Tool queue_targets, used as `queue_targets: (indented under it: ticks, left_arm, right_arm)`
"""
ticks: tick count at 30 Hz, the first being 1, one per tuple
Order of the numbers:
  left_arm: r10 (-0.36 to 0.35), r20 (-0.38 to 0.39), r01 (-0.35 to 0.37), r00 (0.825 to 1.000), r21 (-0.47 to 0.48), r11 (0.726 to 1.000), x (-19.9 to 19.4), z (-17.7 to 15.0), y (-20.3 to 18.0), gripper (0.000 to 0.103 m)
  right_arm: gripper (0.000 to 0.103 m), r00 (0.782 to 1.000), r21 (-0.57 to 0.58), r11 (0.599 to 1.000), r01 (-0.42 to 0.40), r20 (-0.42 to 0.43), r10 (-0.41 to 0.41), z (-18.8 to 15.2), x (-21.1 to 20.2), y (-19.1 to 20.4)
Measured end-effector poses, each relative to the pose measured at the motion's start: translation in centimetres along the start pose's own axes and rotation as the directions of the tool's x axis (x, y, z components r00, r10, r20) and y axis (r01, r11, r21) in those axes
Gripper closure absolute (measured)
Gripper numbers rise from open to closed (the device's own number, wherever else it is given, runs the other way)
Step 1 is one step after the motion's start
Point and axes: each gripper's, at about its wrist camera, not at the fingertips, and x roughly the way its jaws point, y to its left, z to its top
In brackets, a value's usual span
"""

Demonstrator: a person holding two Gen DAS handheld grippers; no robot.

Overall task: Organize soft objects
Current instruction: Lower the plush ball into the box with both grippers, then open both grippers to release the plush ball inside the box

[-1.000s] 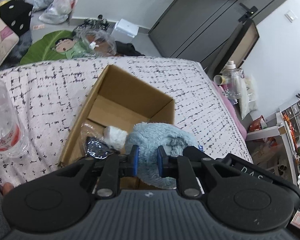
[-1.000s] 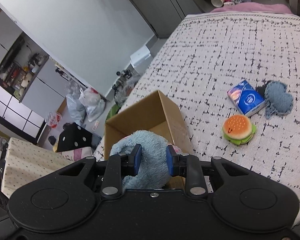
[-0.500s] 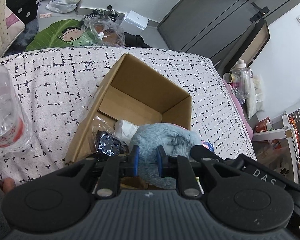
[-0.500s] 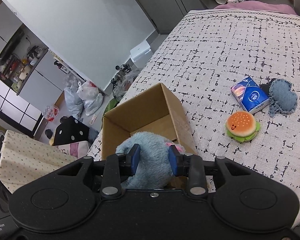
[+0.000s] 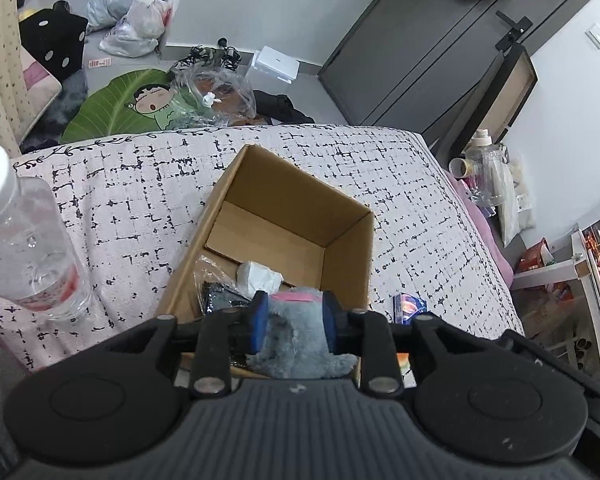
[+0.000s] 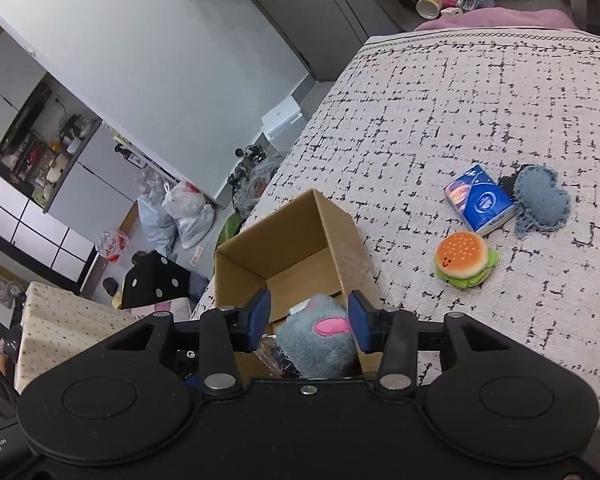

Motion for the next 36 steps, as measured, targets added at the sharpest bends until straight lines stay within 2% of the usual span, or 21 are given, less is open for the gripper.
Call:
queue_targets:
  ticks: [6, 11, 14, 16, 19, 27, 36]
  left_arm:
    - [-0.002, 0.006, 0.002, 1.0, 0.033, 0.999, -0.4, -0.7, -1.5, 0.06]
    - [-0.001, 0.004, 0.001, 1.0, 0.073, 0.997, -0.4, -1.4, -3.4, 0.057]
    - [0.0, 0.005, -0.001, 1.0, 0.095, 0.996, -0.5, -1.9, -4.7, 0.055]
    - [0.007, 0.01, -0.008, 1.0, 0.109, 0.994, -0.6, -2.2, -5.4, 0.047]
    - [0.014, 0.017, -0.016, 1.0, 0.129, 0.992, -0.7, -2.7, -6.6, 0.044]
    - [0.04, 0.015, -0.042, 0.999, 0.175, 0.984, -0.2, -4.0, -9.5, 0.044]
    - [0.075, 0.011, -0.075, 0.997, 0.193, 0.978, 1.8, -4.7, -12.0, 0.044]
  right_arm:
    - [0.054, 1.0, 0.026, 1.0, 0.015, 0.022, -0.015, 0.5, -1.4, -1.7]
    - [0.047, 0.998, 0.051, 0.998, 0.023, 0.053, -0.026, 1.1, -3.0, -3.5]
    - [0.041, 0.997, 0.061, 0.998, 0.027, 0.071, -0.031, 1.5, -4.0, -4.6]
    - [0.034, 0.996, 0.067, 0.997, 0.03, 0.084, -0.036, 1.8, -4.6, -5.4]
    - [0.027, 0.994, 0.081, 0.996, 0.029, 0.106, -0.037, 2.2, -5.5, -6.7]
    - [0.026, 0.99, 0.128, 0.992, 0.011, 0.136, -0.029, 3.6, -6.9, -10.4]
    - [0.026, 0.993, 0.148, 0.989, 0.021, 0.111, -0.037, 5.9, -5.9, -13.9]
